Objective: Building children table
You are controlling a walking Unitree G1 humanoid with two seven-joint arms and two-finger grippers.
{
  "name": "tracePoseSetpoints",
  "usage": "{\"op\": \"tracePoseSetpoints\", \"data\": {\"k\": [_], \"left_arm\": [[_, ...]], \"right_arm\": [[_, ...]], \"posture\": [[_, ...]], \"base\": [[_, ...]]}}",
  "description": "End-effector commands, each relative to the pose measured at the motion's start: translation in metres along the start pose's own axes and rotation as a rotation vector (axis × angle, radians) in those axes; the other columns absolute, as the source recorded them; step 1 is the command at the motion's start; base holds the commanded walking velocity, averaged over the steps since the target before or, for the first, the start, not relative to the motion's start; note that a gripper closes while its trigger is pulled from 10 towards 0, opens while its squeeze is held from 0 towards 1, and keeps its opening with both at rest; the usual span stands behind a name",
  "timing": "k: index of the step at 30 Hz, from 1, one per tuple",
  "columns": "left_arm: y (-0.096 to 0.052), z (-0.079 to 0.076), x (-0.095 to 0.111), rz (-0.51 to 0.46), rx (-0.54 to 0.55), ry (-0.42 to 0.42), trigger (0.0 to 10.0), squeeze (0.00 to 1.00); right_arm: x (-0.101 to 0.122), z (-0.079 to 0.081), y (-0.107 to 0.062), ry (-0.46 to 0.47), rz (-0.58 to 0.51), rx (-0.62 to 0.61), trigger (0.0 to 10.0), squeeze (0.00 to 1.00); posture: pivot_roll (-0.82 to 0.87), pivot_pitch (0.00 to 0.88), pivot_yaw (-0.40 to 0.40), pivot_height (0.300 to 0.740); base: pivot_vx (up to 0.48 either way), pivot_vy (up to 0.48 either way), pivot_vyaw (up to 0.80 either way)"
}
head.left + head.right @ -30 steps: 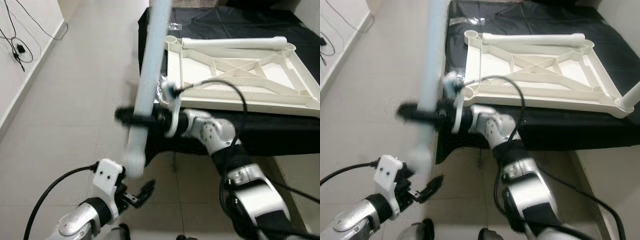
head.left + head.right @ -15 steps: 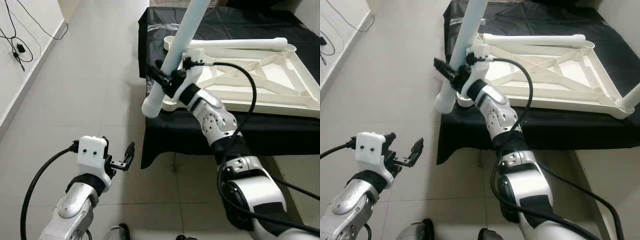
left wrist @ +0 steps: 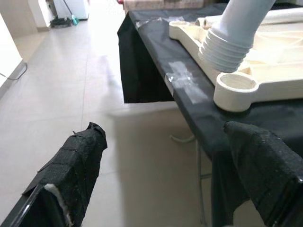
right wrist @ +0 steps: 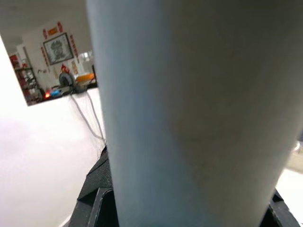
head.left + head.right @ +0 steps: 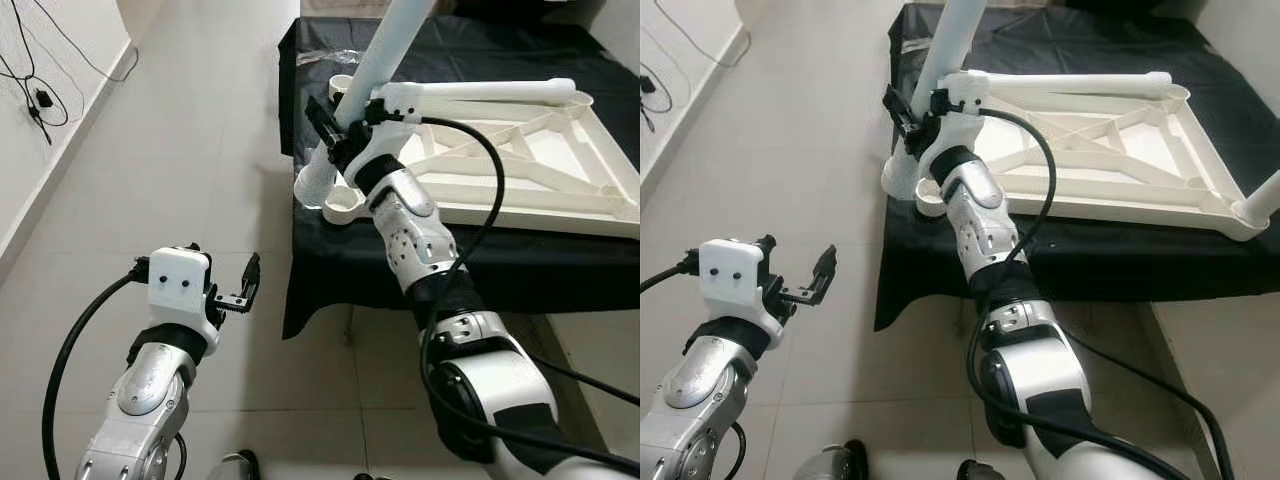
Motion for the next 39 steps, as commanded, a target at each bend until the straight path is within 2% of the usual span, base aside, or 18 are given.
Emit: {"op": "tracePoseSetpoints", "data": {"k": [1, 23, 33, 39], "left_arm": [[0.001, 0.001, -0.003, 0.005, 0.01, 0.014, 10.0, 0.0], [0.002, -0.001, -0.005, 0.0, 0.014, -0.002, 10.0, 0.0], [0.003, 0.003, -0.006, 0.002, 0.035, 0.001, 10.0, 0.0], [0.002, 0.004, -0.008, 0.007, 0.049, -0.017, 10.0, 0.0]], "right_arm": [[0.004, 0.004, 0.003, -0.018, -0.024, -0.002, 10.0, 0.0], [0.005, 0.006, 0.005, -0.027, -0.045, -0.018, 10.0, 0.0], [0.009, 0.007, 0.01, -0.034, -0.052, 0.0, 10.0, 0.0], [0.015, 0.016, 0.017, 0.01, -0.059, 0.12, 10.0, 0.0]], "posture": [[0.08, 0.186, -0.045, 0.74], [0.08, 0.173, -0.042, 0.74], [0.08, 0.175, -0.042, 0.74], [0.07, 0.185, -0.048, 0.74]], "base": [[0.311, 0.0, 0.0], [0.318, 0.0, 0.0], [0.0, 0.0, 0.0], [0.0, 0.0, 0.0]]}}
Point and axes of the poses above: a point about 5 cm out from each wrist's last joint towards the gripper, its own y axis pointing out of the wrist towards the gripper, its own x axis along the axis of the wrist's last joint, z = x × y, the point moved 3 cm from there along y, pointing out of the wrist towards the gripper, and after that the axes turned 11 degrees about -y, right-handed, at the moved point
